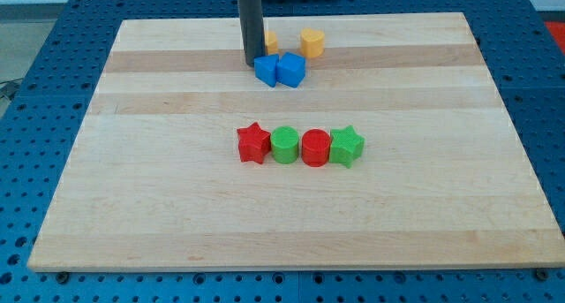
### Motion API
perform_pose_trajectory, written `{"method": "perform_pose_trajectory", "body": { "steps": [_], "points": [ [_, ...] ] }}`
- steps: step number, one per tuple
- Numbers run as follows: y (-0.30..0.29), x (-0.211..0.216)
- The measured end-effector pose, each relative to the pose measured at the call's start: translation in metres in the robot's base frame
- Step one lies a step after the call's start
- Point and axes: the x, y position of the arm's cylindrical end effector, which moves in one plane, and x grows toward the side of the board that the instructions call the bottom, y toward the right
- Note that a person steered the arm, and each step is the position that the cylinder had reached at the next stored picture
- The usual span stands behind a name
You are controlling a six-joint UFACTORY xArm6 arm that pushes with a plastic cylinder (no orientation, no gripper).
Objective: Move the yellow hexagon above the blue cube
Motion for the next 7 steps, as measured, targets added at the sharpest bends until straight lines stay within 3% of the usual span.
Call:
{"method": "perform_pose_trajectory", "body": {
  "steps": [4, 7],
  "points": [
    [-0.028, -0.021],
    [0.009, -0.021]
  ]
}}
